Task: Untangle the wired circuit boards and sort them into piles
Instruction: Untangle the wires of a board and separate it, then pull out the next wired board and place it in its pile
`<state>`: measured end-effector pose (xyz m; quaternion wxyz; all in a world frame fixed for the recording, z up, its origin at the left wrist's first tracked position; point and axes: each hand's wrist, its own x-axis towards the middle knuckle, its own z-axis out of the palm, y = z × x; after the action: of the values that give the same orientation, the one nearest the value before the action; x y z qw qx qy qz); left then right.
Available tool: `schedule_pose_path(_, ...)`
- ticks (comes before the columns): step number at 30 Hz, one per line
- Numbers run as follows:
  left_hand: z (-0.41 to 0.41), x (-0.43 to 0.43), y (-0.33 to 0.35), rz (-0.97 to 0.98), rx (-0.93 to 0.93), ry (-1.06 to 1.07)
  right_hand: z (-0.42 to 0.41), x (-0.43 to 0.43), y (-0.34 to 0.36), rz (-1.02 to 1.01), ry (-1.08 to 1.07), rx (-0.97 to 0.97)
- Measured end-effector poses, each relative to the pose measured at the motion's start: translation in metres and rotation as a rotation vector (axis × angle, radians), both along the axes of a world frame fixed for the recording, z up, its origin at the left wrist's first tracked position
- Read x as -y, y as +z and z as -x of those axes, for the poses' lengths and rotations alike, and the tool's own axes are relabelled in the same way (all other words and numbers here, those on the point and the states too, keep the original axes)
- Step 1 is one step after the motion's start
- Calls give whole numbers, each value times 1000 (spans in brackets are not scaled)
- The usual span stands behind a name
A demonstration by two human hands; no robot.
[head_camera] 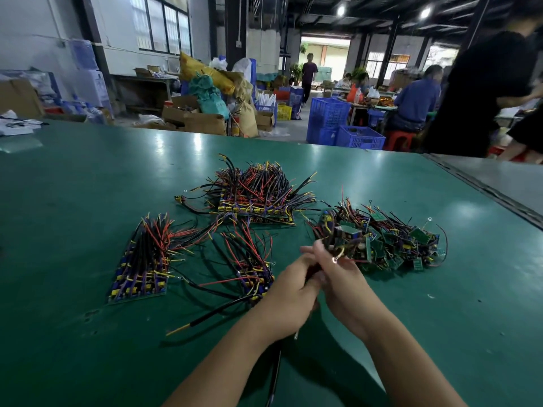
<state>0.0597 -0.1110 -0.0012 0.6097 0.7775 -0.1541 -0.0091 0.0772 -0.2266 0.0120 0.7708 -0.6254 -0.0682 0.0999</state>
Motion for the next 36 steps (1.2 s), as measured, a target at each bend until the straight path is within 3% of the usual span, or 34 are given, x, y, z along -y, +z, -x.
schedule_pose_path(5,-2,-6,1,71,-40,118,-11,14,-2,-310,126,-40)
schedule_pose_path(8,-3,-8,-1,-243,179,204,-18,21,3,-426,-20,0)
schedule_pose_path(10,-1,-6,-3,-437,318,224,-18,22,5,-344,-117,94)
schedule_pose_path(15,3,-8,-1,-677,397,182,-14,31,4,33,-318,264)
schedule_pose_path(19,1,-14,1,-587,350,195,-13,36,4,354,-320,405)
schedule_pose_path(23,-1,-22,6,-436,281,265,-14,43,7,298,-120,303)
schedule_pose_path(27,-2,-24,6,-536,426,366,-17,44,4,152,8,168)
schedule_pose_path(33,-4,-29,5,-553,477,451,-21,35,-4,71,-55,241)
schedule_pose_path(36,-5,-26,4,-674,504,547,-23,28,-11,167,-144,295)
